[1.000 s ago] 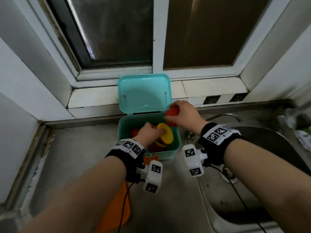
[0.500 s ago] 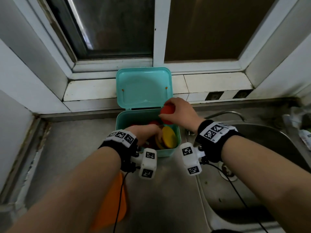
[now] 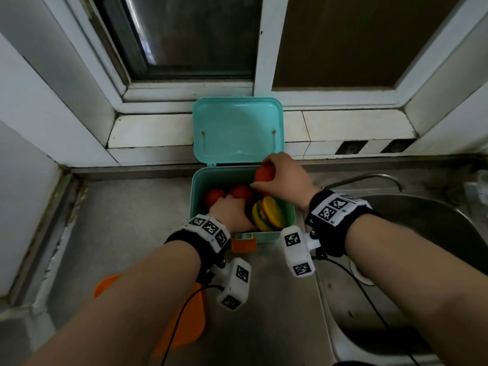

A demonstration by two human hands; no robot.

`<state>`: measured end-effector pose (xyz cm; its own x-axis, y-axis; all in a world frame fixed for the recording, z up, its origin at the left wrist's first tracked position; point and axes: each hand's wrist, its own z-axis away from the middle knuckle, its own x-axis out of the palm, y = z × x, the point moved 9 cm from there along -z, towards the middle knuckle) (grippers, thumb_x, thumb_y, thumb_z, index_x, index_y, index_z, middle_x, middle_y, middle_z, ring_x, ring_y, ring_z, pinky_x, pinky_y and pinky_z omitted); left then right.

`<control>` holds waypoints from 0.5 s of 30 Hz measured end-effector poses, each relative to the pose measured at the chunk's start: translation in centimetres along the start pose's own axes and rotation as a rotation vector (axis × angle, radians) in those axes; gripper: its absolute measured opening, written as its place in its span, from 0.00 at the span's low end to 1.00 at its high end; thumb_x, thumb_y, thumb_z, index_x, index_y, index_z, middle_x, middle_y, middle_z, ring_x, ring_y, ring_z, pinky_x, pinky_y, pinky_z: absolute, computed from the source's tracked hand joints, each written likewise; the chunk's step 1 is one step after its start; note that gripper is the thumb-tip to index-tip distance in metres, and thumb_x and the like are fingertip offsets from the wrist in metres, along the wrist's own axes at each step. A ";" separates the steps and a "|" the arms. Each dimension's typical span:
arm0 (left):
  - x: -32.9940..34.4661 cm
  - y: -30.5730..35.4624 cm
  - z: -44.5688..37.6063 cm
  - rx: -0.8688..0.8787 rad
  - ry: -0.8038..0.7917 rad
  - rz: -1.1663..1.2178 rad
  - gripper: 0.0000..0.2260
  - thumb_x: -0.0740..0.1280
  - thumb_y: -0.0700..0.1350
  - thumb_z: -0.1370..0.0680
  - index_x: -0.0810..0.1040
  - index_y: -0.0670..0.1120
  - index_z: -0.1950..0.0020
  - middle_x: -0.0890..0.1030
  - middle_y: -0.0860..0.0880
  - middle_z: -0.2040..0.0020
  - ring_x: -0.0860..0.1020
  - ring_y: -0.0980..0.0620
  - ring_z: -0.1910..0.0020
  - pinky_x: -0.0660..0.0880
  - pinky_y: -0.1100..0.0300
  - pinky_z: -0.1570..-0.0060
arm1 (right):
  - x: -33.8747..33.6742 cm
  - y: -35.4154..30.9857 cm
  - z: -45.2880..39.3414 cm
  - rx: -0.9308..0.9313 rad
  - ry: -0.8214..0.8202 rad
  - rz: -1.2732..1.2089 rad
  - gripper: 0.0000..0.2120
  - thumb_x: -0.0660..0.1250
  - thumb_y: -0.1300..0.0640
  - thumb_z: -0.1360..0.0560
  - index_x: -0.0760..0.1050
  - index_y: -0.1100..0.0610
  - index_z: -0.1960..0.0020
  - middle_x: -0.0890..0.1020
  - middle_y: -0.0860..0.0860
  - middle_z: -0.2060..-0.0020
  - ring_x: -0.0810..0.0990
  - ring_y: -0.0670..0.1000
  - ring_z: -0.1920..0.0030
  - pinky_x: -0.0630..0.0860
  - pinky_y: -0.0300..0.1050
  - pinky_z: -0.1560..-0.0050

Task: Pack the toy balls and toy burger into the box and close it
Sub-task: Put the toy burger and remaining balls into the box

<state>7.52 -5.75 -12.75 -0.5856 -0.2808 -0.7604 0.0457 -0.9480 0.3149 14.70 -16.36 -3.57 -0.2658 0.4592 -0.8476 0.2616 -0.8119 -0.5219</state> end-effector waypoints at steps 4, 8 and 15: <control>-2.5 -0.9 2.3 -0.170 0.098 -0.118 0.35 0.65 0.63 0.30 0.64 0.44 0.30 0.64 0.40 0.33 0.64 0.37 0.36 0.69 0.43 0.40 | -0.5 -3.1 0.1 -0.098 -0.042 0.120 0.25 0.76 0.44 0.36 0.76 0.55 0.45 0.81 0.54 0.49 0.78 0.55 0.48 0.76 0.50 0.47; -6.1 -1.9 5.8 -0.122 0.396 -0.192 0.30 0.69 0.56 0.32 0.63 0.46 0.36 0.65 0.42 0.39 0.66 0.40 0.41 0.69 0.47 0.47 | 0.4 -7.7 0.6 -0.233 -0.045 0.167 0.20 0.74 0.51 0.36 0.77 0.57 0.46 0.81 0.56 0.50 0.77 0.57 0.48 0.74 0.49 0.48; -6.6 -7.9 10.5 -0.087 0.466 -0.235 0.34 0.69 0.58 0.32 0.63 0.49 0.31 0.64 0.46 0.27 0.62 0.39 0.33 0.63 0.40 0.38 | 3.9 -15.2 1.4 -0.404 -0.090 0.225 0.24 0.72 0.50 0.34 0.75 0.58 0.41 0.77 0.57 0.45 0.73 0.58 0.43 0.69 0.47 0.45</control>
<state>2.51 5.21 -4.23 -0.1669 -0.0771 -0.9830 0.0354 -0.9968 0.0722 8.37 -2.69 1.20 -0.2355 0.2404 -0.9417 0.6576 -0.6740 -0.3365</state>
